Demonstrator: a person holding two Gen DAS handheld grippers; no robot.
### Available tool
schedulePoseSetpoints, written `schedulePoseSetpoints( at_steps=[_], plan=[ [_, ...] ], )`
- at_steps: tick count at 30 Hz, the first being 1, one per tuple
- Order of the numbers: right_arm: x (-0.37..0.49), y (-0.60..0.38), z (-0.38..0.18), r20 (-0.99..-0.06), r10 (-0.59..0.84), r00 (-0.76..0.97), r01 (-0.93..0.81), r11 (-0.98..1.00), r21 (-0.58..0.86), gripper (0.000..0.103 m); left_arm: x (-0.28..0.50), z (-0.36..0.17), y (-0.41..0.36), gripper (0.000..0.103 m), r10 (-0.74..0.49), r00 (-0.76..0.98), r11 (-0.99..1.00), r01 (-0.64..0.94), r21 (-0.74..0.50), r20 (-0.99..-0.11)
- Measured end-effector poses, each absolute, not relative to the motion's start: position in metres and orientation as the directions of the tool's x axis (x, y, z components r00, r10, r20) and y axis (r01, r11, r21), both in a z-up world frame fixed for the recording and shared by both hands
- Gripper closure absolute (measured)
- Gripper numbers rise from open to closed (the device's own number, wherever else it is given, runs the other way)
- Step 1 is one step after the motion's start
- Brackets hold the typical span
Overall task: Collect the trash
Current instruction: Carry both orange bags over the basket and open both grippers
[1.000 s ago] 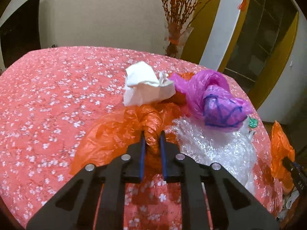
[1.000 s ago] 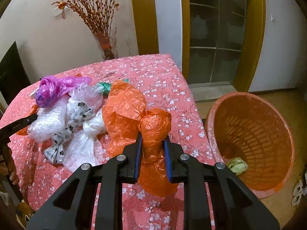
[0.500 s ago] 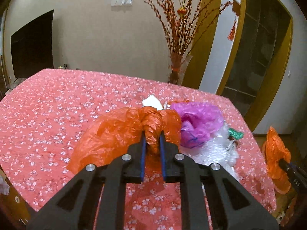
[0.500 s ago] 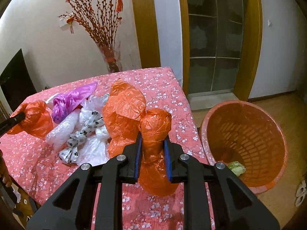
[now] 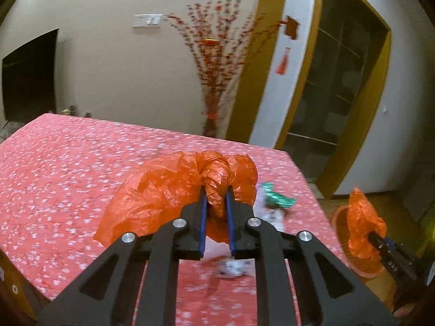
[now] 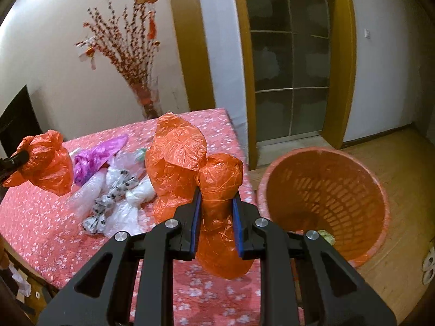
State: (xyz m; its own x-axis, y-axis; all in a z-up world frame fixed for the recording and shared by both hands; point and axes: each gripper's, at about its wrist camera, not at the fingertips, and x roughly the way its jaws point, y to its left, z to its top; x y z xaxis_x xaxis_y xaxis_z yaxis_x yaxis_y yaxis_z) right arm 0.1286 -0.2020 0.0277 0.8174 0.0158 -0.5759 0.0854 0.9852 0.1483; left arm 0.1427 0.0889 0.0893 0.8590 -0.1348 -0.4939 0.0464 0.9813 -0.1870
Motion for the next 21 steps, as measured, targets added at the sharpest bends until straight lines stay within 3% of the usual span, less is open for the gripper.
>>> schedulePoseSetpoints(
  at_steps=[11, 21],
  plan=[
    [0.105, -0.248, 0.037, -0.534, -0.169, 0.828, 0.247, 0.966, 0.077, 0.083, 0.154, 0.079, -0.018, 0.089, -0.321, 0.797, 0.947, 0.254, -0.198, -0.512],
    [0.100, -0.291, 0.033, -0.530, -0.261, 0.807, 0.366, 0.925, 0.101, 0.082, 0.160, 0.062, -0.093, 0.089, -0.433, 0.723, 0.899, 0.388, -0.202, -0.539]
  ],
)
